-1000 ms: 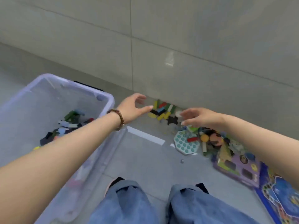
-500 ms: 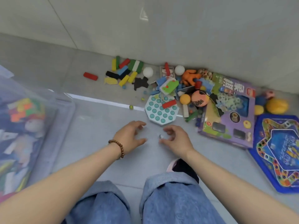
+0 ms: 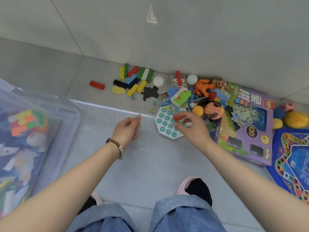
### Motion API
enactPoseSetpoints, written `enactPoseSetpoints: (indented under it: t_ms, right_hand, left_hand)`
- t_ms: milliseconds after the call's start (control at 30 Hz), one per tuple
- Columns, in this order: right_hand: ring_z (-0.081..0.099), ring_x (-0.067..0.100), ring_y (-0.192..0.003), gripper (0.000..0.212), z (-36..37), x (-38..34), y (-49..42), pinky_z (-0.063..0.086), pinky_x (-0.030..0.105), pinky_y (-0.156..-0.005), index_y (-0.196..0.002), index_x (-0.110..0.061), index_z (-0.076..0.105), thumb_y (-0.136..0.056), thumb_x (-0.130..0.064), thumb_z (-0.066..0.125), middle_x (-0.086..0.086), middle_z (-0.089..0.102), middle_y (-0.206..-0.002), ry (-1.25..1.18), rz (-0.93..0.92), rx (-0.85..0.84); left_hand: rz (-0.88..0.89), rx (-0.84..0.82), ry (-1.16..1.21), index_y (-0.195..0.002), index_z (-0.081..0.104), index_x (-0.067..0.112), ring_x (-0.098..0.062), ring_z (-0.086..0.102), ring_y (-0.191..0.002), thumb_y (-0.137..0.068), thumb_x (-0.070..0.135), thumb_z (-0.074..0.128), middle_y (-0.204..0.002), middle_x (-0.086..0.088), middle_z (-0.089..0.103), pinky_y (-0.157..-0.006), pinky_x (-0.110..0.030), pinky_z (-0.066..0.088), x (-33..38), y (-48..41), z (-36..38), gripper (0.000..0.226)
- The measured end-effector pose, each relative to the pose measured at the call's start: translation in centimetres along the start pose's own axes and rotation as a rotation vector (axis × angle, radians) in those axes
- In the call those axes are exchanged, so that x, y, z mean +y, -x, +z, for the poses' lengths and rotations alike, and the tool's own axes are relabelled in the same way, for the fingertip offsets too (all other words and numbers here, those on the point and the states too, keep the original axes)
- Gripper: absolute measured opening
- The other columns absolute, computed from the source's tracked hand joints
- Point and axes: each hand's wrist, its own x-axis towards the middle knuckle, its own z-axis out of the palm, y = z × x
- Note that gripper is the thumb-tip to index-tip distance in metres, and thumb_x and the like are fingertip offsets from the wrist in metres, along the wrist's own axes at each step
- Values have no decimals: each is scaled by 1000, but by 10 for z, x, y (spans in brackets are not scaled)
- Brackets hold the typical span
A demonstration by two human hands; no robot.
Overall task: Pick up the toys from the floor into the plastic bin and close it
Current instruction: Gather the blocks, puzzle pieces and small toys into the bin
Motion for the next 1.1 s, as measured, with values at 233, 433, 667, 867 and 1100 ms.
enactPoseSetpoints:
  t_ms: [233,433,667,867,1100]
  right_hand:
    - [50,14,-110,46,-19,18,-27,37,20,-88,-124,-24,59,-80,-24,71,-2,52,-120,326,-68,-78]
    - [52,13,-108,41,-12,9,-32,44,27,-89,-121,-25,60,-81,-28,71,-4,53,-122,360,-143,-28]
    - [57,17,-98,35,7,-18,-52,45,27,-80,-122,-22,58,-88,-29,61,-1,63,-111,500,-152,-62]
    - [55,18,-98,22,17,-20,-57,37,27,-66,-112,-25,62,-92,-30,54,-1,56,-112,642,-159,-48]
    - [48,3,-74,13,13,-38,-56,35,10,-62,-90,-30,67,-79,-36,71,-9,56,-88,144,-115,-50]
  left_hand:
    - [339,-74,-901,-109,42,19,-14,39,-59,-84,34,64,-66,3,38,-56,-28,34,-6,-29,-21,37]
    - [474,-144,-1011,-102,49,11,-18,47,-75,-93,26,50,-86,-1,52,-70,-27,41,-6,-37,-14,18]
    - [340,-207,-759,-66,39,13,-21,40,-61,-99,41,27,-63,-4,42,-62,-31,33,10,-30,8,45]
    - [-235,-173,293,-66,46,15,-11,35,-46,-99,35,35,-57,0,44,-40,-18,31,25,-31,9,40]
    - [-312,-284,544,-90,64,8,-18,60,-79,-100,21,37,-93,-8,64,-65,-26,56,28,-31,4,31]
